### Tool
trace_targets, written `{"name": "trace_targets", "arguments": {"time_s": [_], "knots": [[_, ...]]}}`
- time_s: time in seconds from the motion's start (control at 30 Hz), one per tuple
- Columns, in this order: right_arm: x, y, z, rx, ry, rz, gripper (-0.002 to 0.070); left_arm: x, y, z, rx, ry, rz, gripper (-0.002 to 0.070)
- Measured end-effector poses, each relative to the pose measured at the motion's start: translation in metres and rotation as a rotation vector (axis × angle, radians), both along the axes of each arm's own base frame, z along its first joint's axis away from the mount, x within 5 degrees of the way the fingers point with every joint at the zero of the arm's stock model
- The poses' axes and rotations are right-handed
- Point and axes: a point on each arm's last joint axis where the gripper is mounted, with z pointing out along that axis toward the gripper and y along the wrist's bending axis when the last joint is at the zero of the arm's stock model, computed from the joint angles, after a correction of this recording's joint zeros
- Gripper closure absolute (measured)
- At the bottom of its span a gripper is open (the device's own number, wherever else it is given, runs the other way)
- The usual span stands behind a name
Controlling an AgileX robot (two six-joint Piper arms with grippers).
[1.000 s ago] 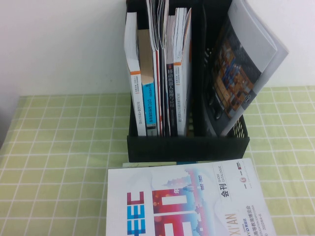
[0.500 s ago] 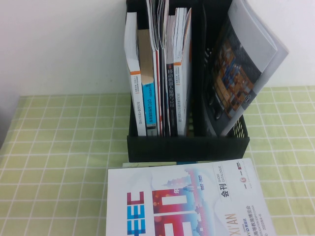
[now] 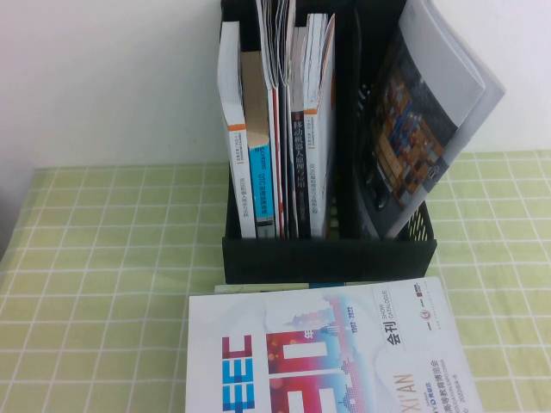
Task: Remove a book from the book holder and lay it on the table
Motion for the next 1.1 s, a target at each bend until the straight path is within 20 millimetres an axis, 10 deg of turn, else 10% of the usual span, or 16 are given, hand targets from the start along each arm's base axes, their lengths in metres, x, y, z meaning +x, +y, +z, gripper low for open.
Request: {"name": "trace_targets", "arguments": {"time_s": [0.17,0.6,0.87,1.1], "knots": [[-0.004,0.000,0.016,-0.042,-0.055,-0.012,0.0678,-0.002,-0.007,0.005,0.032,-0.030,-0.087,0.0677],[-0.037,0.013,0.159,-0.599,-0.338,-0.132,0.0678,-0.007,-0.018,0.114,0.239,0.218,-0.043,0.0677],[0.020,0.017,0.157,-0.657,-0.050,-0.027,0.0678,0.042,-0.015,0.110,0.010,0.474,-0.202,0.0677],[0.027,0.019,0.141,-0.550,0.091,0.074,0.0678,0.032,-0.017,0.121,0.002,0.337,-0.253,0.0677]]}}
